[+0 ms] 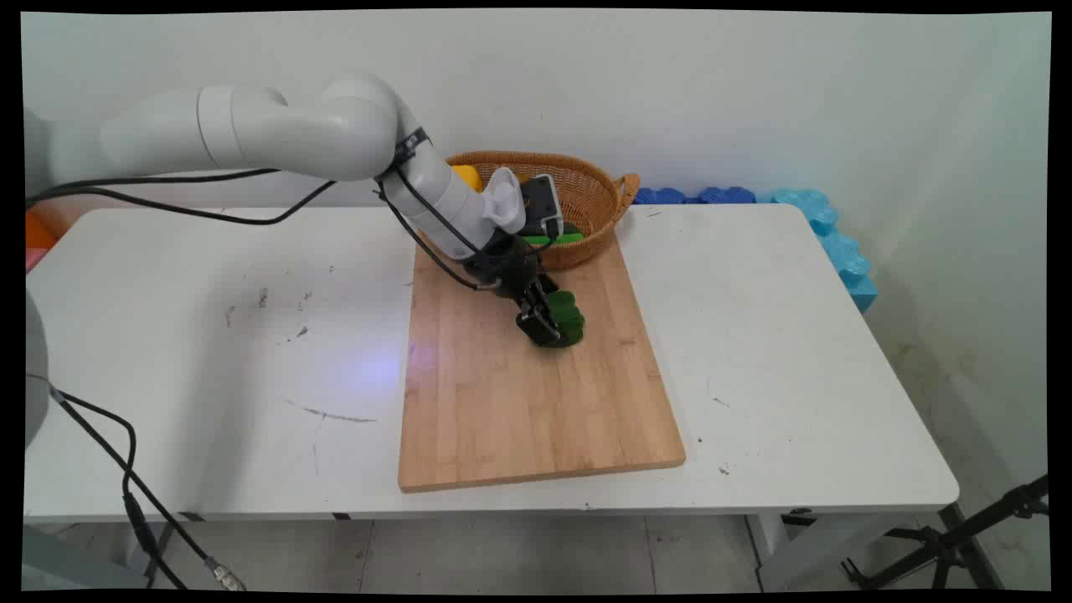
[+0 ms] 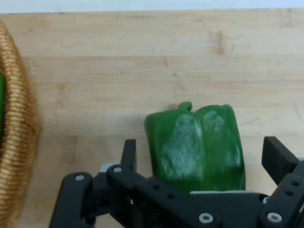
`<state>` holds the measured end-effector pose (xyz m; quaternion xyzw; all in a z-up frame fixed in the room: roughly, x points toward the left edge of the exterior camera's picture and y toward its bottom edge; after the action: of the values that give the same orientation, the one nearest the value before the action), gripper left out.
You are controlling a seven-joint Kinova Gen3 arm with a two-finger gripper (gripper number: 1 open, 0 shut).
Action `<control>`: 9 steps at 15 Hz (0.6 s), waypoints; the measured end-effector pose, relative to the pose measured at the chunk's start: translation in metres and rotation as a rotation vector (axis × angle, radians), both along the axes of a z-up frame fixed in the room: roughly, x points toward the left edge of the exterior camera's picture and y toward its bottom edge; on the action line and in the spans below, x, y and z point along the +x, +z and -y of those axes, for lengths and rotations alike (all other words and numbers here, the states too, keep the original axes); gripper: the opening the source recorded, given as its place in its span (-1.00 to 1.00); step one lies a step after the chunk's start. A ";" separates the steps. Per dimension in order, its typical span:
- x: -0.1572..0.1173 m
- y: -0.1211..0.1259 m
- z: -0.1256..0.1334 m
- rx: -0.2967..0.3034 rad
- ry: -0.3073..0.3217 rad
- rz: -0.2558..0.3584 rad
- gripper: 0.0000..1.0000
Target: Pick up the potato from the vegetable basket
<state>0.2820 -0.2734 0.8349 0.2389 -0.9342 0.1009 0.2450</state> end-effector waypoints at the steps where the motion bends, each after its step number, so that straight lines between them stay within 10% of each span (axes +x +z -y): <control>1: 0.001 0.005 0.000 -0.001 0.006 -0.006 1.00; 9: 0.023 0.046 0.012 -0.016 0.092 -0.055 1.00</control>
<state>0.3046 -0.2851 0.8811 0.2823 -0.9142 0.1130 0.2679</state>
